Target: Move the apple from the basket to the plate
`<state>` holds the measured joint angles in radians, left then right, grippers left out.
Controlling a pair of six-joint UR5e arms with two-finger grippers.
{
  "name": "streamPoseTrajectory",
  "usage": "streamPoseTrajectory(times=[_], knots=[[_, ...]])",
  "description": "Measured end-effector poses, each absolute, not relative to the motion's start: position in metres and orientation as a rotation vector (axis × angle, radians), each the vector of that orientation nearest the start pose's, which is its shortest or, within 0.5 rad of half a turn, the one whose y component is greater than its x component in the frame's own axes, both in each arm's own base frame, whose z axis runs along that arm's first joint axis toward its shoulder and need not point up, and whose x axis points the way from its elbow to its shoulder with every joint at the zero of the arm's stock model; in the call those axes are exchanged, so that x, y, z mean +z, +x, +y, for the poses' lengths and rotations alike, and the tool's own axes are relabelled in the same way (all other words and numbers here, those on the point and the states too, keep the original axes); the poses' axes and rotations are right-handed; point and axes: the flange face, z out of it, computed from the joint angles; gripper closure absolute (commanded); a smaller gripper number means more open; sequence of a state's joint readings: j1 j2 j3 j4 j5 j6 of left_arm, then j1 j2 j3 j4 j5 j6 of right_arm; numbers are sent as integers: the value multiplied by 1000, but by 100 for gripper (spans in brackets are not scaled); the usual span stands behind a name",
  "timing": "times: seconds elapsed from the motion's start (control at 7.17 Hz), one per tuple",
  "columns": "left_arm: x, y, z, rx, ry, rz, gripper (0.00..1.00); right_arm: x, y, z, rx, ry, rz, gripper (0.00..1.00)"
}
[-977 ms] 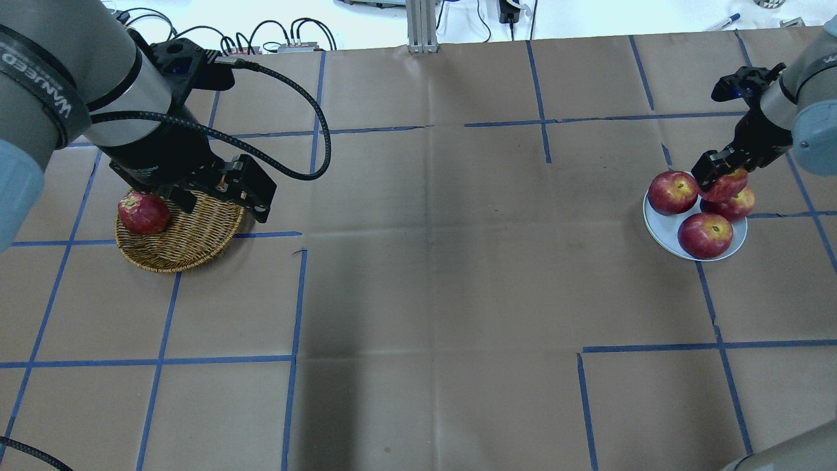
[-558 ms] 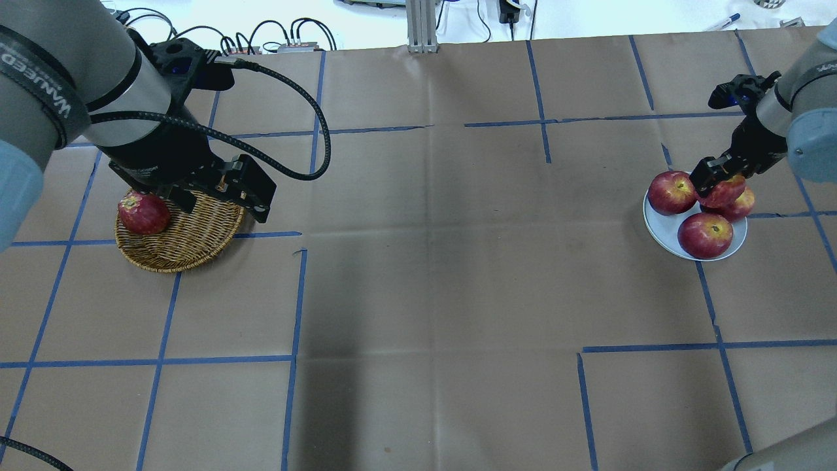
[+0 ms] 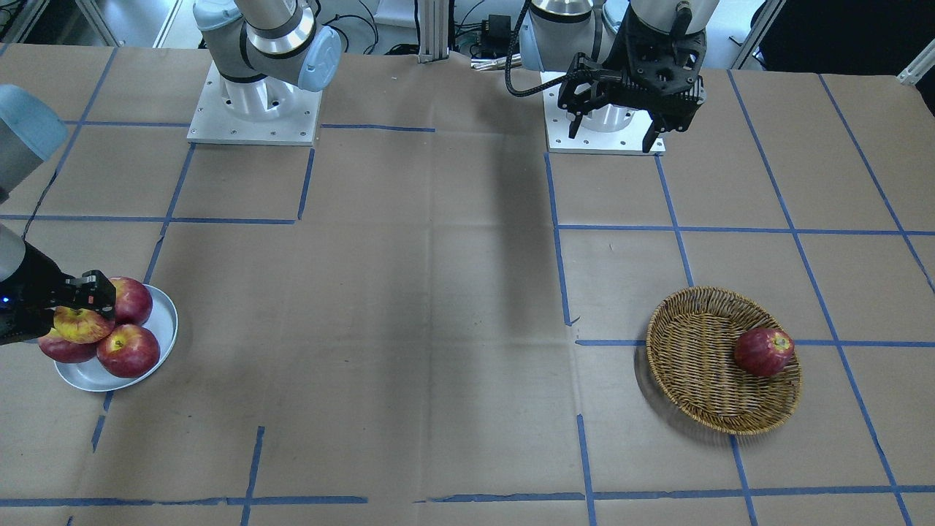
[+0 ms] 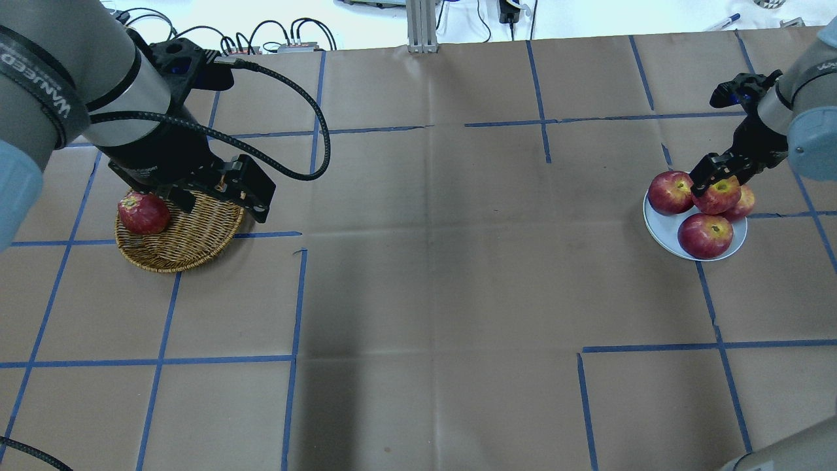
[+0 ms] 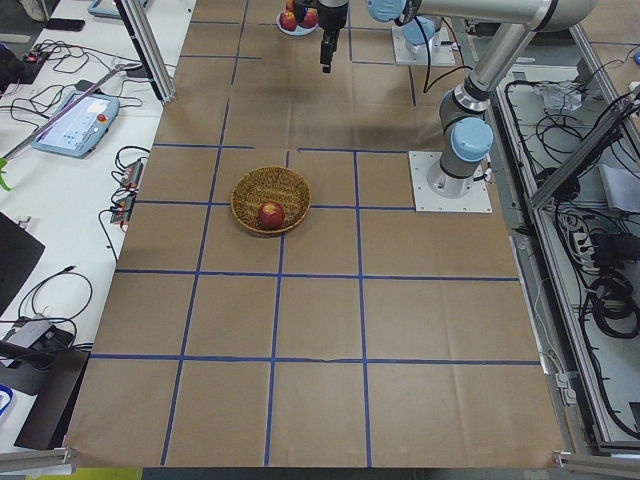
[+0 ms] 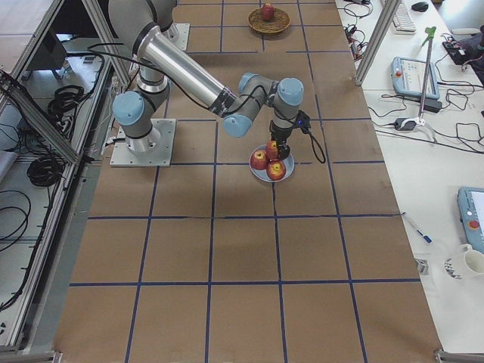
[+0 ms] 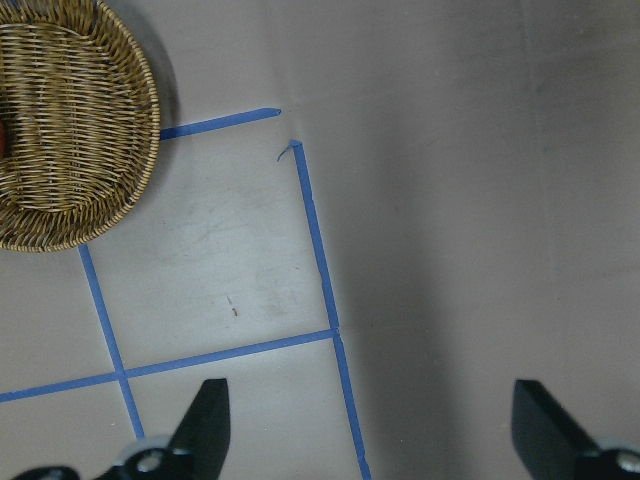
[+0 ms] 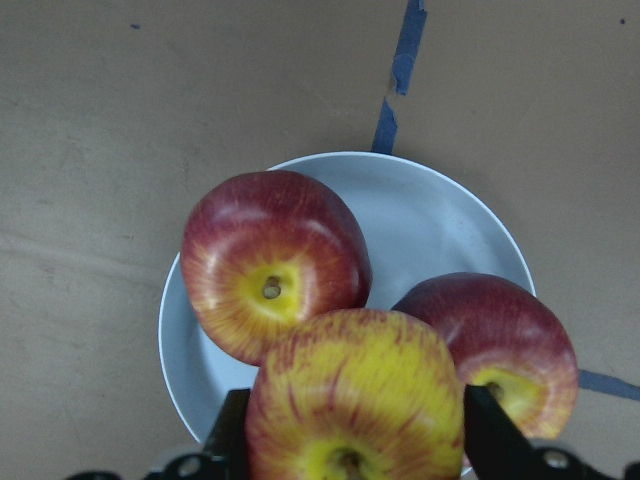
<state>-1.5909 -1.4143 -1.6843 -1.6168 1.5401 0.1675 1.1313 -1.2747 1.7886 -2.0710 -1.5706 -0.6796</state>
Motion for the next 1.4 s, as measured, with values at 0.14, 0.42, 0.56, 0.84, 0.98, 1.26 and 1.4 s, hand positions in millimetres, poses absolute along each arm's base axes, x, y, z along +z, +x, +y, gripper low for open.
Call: streamPoseTrajectory(times=[0.14,0.42,0.56,0.84,0.98,1.26,1.4], knots=[[499,-139,-424,0,281,3162,1,289,-118,-568,-9,-376,3122,0],[499,-132,-426,1,265,3166,1,341,-103,-569,-61,-371,3127,0],[499,-131,-426,3,264,3166,1,368,-79,-569,-50,-362,3120,0],[497,-132,-424,7,268,3165,1,416,-3,-549,17,-302,3097,0],[497,-132,-423,6,268,3164,1,439,40,-528,32,-233,3097,0],[498,-132,-422,4,269,3163,1,458,113,-496,63,-136,3102,0],[499,-133,-422,2,270,3163,1,460,131,-489,70,-109,3105,0]])
